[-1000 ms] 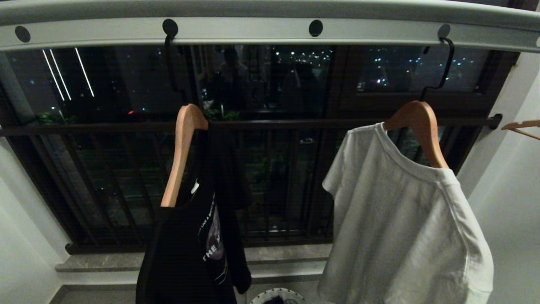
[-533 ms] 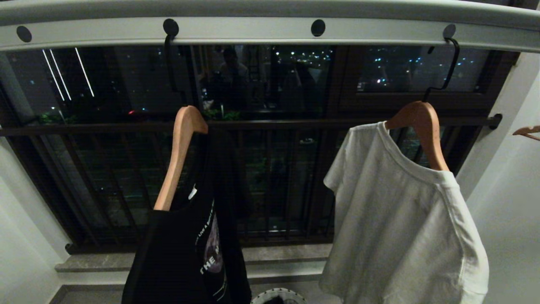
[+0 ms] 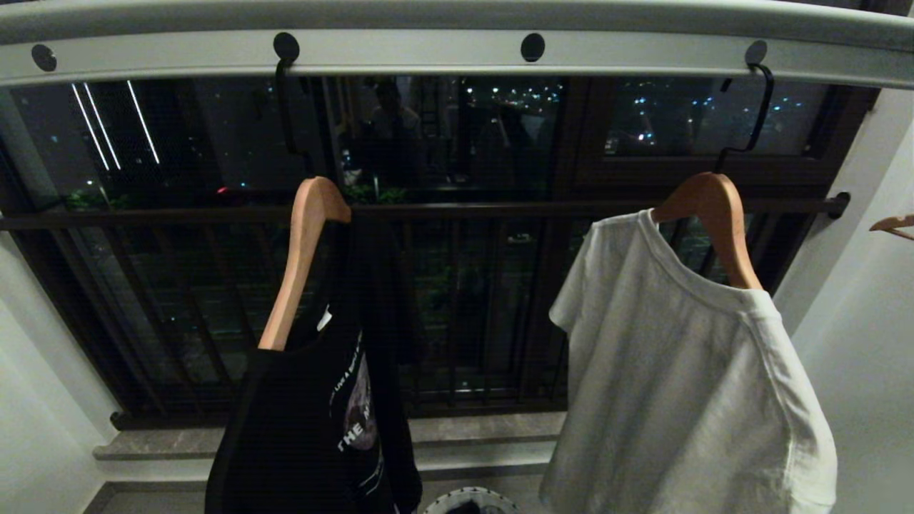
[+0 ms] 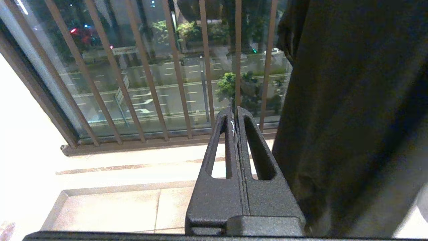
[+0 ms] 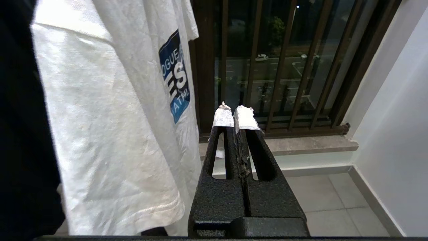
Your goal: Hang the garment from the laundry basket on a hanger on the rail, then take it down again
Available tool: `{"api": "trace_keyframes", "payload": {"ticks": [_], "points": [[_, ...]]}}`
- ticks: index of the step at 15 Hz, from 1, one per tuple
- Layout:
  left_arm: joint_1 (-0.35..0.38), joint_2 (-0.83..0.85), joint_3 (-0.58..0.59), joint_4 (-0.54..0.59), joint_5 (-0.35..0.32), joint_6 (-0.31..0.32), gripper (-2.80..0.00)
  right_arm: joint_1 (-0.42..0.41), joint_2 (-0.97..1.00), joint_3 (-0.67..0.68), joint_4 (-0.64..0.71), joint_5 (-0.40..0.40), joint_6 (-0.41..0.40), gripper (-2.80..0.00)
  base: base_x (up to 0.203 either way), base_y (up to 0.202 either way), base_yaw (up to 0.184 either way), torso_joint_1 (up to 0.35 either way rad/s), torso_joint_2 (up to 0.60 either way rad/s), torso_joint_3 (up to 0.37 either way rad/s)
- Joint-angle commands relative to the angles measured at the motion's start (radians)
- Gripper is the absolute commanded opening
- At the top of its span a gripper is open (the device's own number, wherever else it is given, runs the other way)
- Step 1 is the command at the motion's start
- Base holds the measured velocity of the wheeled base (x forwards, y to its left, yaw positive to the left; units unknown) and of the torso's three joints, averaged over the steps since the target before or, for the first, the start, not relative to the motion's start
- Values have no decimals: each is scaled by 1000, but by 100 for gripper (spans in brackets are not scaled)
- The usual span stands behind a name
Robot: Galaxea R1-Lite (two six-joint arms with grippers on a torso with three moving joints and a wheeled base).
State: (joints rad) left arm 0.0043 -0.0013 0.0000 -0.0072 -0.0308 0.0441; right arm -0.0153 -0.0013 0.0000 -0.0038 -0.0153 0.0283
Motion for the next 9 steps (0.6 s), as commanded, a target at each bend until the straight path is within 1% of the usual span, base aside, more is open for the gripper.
{"api": "trace_keyframes", "payload": {"ticks": [1,6,9], "points": [[0,0,3,0,0,0,-280,0,1,0,1,-3,4,-280,0,0,0,0,0,0],[0,0,3,0,0,0,-280,0,1,-14,3,-6,4,-280,0,0,0,0,0,0],[0,0,2,0,0,0,-280,0,3,-112,60,-4,2,-280,0,0,0,0,0,0]]}}
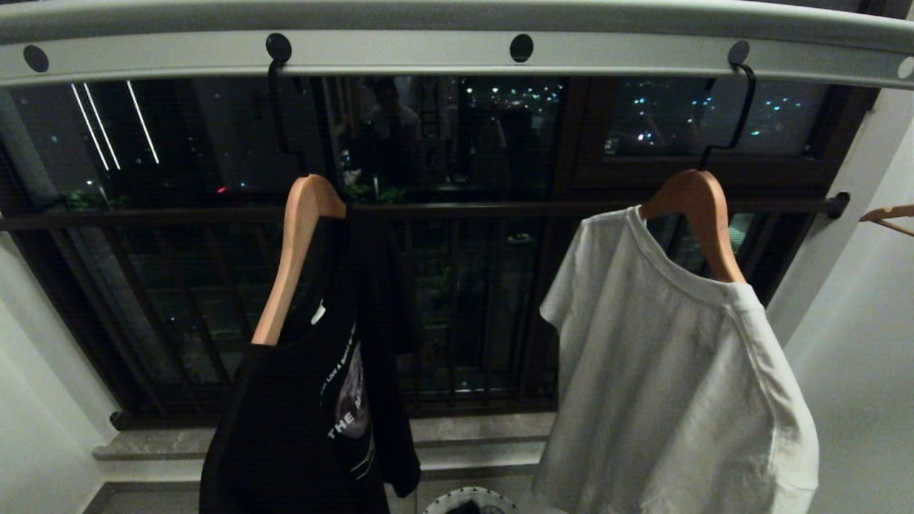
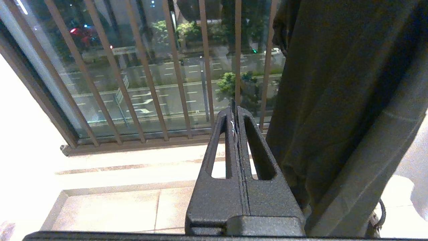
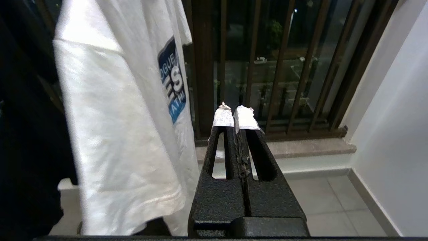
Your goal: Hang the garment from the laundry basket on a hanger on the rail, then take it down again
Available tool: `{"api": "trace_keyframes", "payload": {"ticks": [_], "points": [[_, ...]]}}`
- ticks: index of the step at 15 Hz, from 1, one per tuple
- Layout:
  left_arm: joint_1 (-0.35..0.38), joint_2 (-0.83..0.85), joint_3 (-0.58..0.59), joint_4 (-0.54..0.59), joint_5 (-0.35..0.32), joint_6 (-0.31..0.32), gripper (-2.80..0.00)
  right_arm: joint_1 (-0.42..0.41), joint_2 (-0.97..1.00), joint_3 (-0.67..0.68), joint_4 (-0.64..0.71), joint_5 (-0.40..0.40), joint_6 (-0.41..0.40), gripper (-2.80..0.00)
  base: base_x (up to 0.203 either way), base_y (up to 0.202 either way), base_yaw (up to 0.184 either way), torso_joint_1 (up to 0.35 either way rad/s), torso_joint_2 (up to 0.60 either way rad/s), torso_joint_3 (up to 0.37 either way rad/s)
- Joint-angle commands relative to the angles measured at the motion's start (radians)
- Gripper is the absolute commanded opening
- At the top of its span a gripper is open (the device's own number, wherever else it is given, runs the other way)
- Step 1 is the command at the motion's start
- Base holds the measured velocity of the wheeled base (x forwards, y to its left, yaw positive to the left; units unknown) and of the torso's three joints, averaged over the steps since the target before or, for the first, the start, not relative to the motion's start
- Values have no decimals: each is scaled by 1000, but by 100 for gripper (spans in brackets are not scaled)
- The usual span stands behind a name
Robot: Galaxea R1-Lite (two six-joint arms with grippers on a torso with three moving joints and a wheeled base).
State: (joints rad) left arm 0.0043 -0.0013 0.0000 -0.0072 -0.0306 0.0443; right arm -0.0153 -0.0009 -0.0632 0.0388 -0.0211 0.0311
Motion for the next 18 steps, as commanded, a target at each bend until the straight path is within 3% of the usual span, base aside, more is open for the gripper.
{"api": "trace_keyframes", "payload": {"ticks": [1,9,15,17,18], "points": [[0,0,3,0,0,0,-280,1,11,-94,52,9,0,-280,0,0,0,0,0,0],[0,0,3,0,0,0,-280,4,377,-428,78,72,4,-280,0,0,0,0,0,0],[0,0,3,0,0,0,-280,15,734,-746,45,75,96,-280,0,0,0,0,0,0],[0,0,3,0,0,0,-280,-15,835,-823,61,65,104,-280,0,0,0,0,0,0],[0,0,3,0,0,0,-280,-75,886,-859,77,57,105,-280,0,0,0,0,0,0]]}}
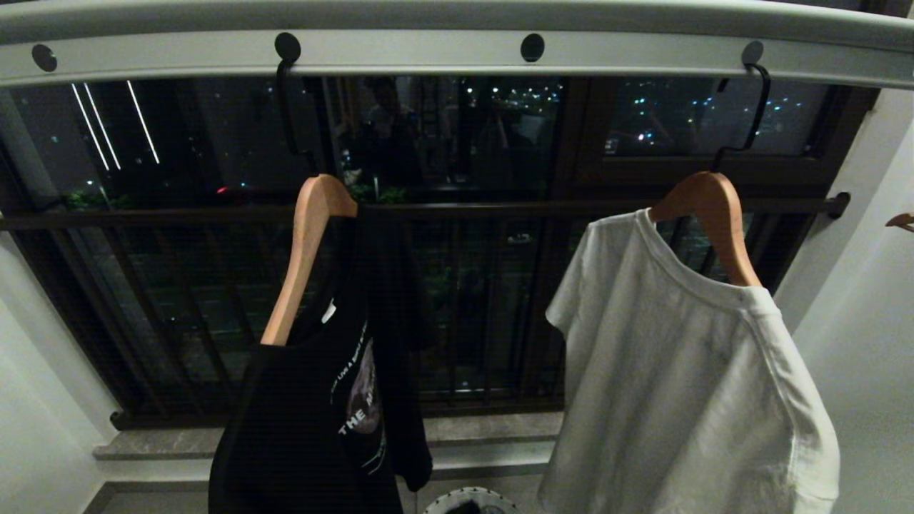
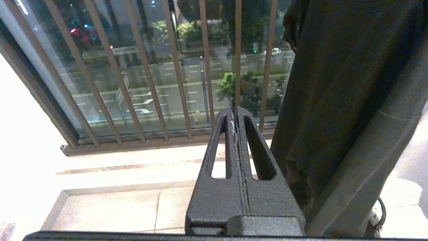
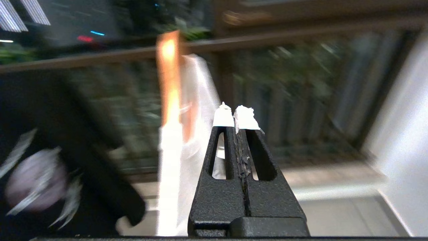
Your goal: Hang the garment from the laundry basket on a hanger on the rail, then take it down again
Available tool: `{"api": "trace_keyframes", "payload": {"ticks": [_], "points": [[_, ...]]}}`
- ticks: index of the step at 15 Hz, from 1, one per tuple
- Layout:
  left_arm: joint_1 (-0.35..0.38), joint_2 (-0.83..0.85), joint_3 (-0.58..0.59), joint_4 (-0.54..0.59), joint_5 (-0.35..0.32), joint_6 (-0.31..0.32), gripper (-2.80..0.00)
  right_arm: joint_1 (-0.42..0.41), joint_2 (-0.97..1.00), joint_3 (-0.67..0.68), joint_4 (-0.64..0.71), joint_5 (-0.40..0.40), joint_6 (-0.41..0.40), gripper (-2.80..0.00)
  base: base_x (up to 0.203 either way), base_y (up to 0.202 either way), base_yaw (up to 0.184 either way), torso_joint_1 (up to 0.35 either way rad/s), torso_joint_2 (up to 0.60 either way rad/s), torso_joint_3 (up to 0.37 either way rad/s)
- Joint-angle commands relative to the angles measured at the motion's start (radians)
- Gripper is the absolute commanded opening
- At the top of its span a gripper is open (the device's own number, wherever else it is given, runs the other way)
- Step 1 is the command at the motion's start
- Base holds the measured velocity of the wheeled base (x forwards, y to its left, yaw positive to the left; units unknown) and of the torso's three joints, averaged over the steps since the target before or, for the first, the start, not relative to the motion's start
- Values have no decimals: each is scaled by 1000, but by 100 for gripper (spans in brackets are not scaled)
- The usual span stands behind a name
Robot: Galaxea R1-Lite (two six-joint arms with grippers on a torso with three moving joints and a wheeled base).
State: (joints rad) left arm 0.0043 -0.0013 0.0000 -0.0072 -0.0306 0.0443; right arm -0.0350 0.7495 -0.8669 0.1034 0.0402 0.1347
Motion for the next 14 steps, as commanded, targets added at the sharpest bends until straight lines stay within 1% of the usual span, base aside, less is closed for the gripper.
{"api": "trace_keyframes", "payload": {"ticks": [1,2,3,5,7,9,10,12,14], "points": [[0,0,3,0,0,0,-280,-137,192,-94,27,-4,3,-280,0,0,0,0,0,0],[0,0,3,0,0,0,-280,-210,239,-125,36,7,5,-280,0,0,0,0,0,0],[0,0,3,0,0,0,-280,-276,263,-143,42,40,6,-280,0,0,0,0,0,0],[0,0,3,0,0,0,-280,-388,278,-157,62,158,6,-280,0,0,0,0,0,0],[0,0,3,0,0,0,-280,-478,290,-173,105,276,10,-280,0,0,0,0,0,0],[0,0,3,0,0,0,-280,-556,299,-191,142,426,28,-280,0,0,0,0,0,0],[0,0,3,0,0,0,-280,-594,309,-198,161,513,32,-280,0,0,0,0,0,0],[0,0,3,0,0,0,-280,-662,341,-217,215,718,33,-280,0,0,0,0,0,0],[0,0,3,0,0,0,-280,-707,394,-251,280,906,33,-280,0,0,0,0,0,0]]}}
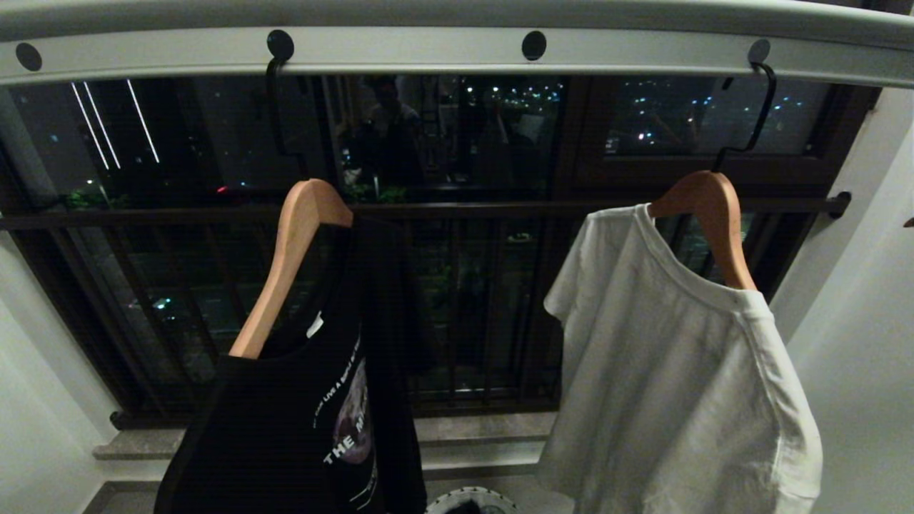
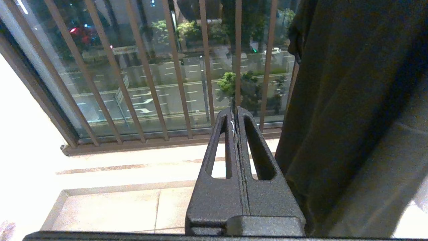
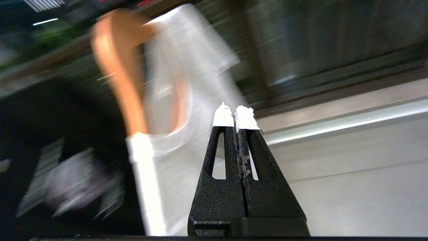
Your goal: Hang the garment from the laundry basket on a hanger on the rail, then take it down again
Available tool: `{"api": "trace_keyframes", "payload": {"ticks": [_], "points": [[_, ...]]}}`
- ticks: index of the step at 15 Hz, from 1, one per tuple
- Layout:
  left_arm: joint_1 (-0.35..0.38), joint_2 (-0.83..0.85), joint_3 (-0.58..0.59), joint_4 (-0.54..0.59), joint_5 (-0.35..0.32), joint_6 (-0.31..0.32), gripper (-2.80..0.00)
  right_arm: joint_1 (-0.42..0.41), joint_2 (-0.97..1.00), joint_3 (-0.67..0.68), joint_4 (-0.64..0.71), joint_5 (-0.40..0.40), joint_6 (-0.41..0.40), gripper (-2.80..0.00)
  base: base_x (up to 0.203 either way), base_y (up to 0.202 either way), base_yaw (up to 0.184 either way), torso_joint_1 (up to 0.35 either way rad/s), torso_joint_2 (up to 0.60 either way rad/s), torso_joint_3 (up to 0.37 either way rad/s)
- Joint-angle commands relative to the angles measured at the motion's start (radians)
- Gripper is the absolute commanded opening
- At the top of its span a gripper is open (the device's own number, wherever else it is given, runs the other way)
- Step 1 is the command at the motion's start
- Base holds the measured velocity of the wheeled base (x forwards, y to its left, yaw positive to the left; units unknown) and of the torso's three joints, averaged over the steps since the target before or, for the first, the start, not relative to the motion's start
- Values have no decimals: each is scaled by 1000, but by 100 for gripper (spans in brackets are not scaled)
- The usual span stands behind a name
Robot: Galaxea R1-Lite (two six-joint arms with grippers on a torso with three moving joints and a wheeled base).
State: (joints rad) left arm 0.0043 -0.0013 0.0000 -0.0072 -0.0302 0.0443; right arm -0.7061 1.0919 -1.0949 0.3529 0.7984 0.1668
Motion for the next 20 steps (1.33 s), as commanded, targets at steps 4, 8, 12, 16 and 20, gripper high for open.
{"api": "trace_keyframes", "payload": {"ticks": [4,8,12,16,20], "points": [[0,0,3,0,0,0,-280,-47,132,-93,151,275,0,-280,0,0,0,0,0,0],[0,0,3,0,0,0,-280,-45,130,-64,157,417,0,-280,0,0,0,0,0,0],[0,0,2,0,0,0,-280,-19,156,-55,144,587,-5,-280,0,0,0,0,0,0],[0,0,3,0,0,0,-280,77,227,-52,42,696,-9,-280,0,0,0,0,0,0],[0,0,2,0,0,0,-280,204,292,-22,-127,699,-9,-280,0,0,0,0,0,0]]}}
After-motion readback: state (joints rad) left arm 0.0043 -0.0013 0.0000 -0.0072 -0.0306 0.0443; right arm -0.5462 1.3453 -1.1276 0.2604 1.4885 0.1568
